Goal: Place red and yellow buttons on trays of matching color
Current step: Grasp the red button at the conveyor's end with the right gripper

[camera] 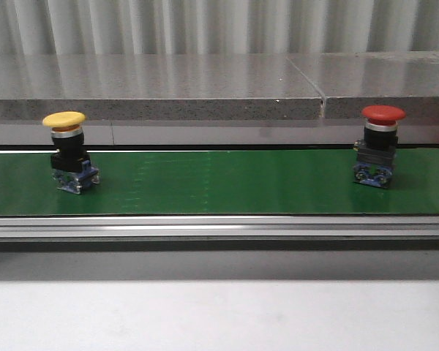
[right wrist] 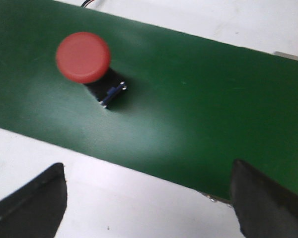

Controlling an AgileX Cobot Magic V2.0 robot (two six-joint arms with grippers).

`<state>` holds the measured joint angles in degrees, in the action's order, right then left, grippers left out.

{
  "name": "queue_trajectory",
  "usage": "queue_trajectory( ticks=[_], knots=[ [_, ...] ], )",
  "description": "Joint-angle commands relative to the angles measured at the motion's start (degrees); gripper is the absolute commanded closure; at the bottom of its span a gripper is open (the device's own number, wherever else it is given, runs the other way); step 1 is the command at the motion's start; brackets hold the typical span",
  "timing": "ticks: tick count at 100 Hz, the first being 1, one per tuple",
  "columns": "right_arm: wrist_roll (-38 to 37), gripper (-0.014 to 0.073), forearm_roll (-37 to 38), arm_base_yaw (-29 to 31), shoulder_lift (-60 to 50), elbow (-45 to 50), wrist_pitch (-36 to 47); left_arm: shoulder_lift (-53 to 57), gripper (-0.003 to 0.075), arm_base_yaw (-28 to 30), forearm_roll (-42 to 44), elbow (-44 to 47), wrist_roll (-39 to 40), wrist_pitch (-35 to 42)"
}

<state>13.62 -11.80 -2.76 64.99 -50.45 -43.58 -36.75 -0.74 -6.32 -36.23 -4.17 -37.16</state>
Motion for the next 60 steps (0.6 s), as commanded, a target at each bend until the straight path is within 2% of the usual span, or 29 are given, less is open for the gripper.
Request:
queue_trajectory(
  ticks=[1,41,53,60],
  knots=[
    [1.06,-0.0059,-0.89,-1.73,2.58,-3.03,2.88,0.18,0.0740,-0.58,-0.42,-1.58,0.07,4.36],
    [1.23,-0.0043,-0.89,-3.52,18.15,-11.51,5.02,0.18,0.0740,-0.58,-0.42,-1.58,0.07,4.36],
    [1.23,0.0052,-0.89,-3.46,21.33,-12.97,6.78,0.18,0.0740,-0.58,-0.42,-1.58,0.07,4.36],
    [1.23,0.0167,-0.84,-3.46,22.51,-13.55,6.70,0.18,0.0740,-0.58,-0.42,-1.58,0.07,4.29]
  ],
)
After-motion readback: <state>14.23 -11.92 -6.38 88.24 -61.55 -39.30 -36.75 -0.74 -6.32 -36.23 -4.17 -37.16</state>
